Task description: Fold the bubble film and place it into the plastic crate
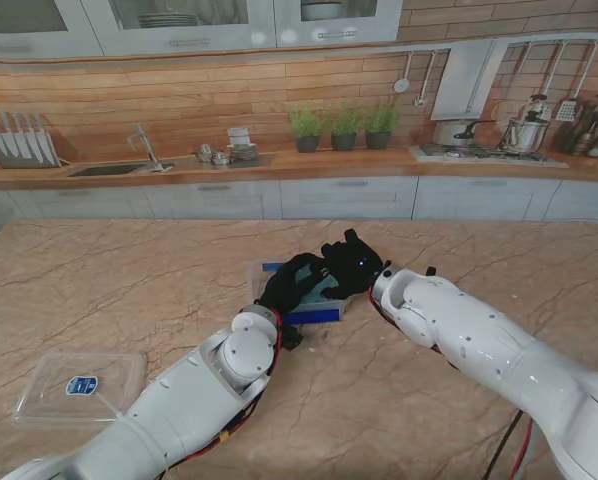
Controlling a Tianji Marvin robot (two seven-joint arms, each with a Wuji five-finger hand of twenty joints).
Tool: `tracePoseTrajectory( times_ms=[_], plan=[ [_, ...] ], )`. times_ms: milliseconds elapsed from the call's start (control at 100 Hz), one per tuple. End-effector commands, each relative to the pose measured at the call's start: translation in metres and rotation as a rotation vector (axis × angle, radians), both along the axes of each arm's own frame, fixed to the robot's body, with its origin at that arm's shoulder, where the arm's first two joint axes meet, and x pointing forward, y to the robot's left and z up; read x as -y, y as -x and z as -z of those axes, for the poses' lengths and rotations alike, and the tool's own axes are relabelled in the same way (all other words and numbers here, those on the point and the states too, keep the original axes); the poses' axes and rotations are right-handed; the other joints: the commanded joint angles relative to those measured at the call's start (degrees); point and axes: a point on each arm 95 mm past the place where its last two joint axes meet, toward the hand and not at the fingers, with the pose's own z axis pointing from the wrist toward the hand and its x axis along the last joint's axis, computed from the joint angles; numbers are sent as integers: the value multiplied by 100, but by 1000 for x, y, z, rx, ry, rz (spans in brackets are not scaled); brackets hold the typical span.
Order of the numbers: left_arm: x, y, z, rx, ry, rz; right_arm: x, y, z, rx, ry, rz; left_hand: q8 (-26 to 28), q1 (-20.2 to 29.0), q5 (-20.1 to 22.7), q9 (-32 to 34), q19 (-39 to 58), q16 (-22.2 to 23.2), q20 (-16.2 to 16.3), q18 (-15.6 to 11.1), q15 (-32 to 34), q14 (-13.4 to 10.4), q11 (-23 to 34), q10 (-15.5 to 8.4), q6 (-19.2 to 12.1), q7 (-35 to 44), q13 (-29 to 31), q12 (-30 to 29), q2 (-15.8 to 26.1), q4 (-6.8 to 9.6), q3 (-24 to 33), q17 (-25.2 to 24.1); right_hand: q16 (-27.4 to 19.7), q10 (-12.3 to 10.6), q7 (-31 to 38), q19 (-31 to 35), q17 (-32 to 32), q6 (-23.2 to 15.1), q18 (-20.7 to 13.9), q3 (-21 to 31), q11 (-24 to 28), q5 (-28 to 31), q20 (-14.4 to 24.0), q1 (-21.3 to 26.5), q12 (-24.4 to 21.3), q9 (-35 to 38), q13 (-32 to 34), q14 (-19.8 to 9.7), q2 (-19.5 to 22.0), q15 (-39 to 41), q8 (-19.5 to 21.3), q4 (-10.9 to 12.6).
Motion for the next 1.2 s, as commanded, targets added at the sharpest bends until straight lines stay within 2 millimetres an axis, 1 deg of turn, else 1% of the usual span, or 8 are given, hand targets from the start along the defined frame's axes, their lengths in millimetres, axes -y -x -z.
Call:
tracePoseTrajectory(
  times_ms=[0,330,510,720,850,1010,1070,1190],
  plan=[
    [-5,10,20,-59,-23,-8,2,-4,-12,39,-15,9,39,321,58,-249,-166,-48,-123,11,-38,91,-73,-7,124,155,-195,-8,257,275,316,-54,-50,321,3,-33,20,174,105,-174,-11,-73,31,-187,8,-71,-268,493,241,-142,55,247],
    [-4,11,22,-76,-42,-2,16,-1,-23,85,-69,82,37,696,123,-262,-235,56,-156,-22,-102,-13,-272,-72,81,157,-196,-92,145,325,597,-17,51,340,-57,394,212,235,-21,-366,70,-199,212,-126,40,-67,-135,487,283,119,48,322],
    [-4,10,24,-73,-72,5,27,3,-26,108,-116,151,117,959,175,-254,-133,170,-93,-25,-72,-33,-348,-119,-75,299,-181,-100,-2,206,1015,-19,229,406,-64,872,383,325,-125,-404,270,-257,362,-95,120,16,13,528,279,527,42,349],
    [-4,9,25,-73,-87,3,37,9,-27,108,-166,253,156,1415,303,-250,-60,189,-55,-18,-27,-34,-333,-131,-123,390,-150,-83,-69,118,1303,-5,931,584,-100,1834,621,873,-268,-420,1171,183,634,-54,581,546,389,745,173,1983,-15,313],
    [-3,9,25,-74,-101,4,38,11,-22,80,-187,294,188,1853,375,-246,117,193,36,25,85,2,-297,-109,-122,488,-133,-76,-76,-1,1326,-34,1481,636,-82,2386,845,929,-407,-422,1849,489,824,43,1096,864,656,739,121,3037,20,288],
    [-2,8,26,-70,-124,7,34,10,-14,21,-217,317,181,2357,475,-250,371,141,158,50,228,-33,-260,45,4,541,-74,-109,-135,40,1358,-26,1674,538,85,2579,1016,331,-466,-559,2034,799,890,621,1361,1121,885,623,141,3347,108,321],
    [-2,8,27,-68,-129,8,32,10,-12,6,-222,316,181,2429,479,-253,413,104,178,68,245,-36,-271,81,19,546,-61,-120,-147,52,1371,-33,1691,534,677,2578,1019,-11,-470,-478,1999,789,894,934,1393,1142,888,622,-57,3339,-519,173],
    [-2,8,27,-67,-132,7,25,9,-9,-19,-229,293,175,2392,451,-257,480,27,207,63,276,-46,-283,95,41,540,-57,-133,-149,46,1318,-44,1661,516,1439,2572,1074,-541,-485,148,1940,863,893,1111,1356,1237,949,622,-342,3296,-1022,-94]
  ],
)
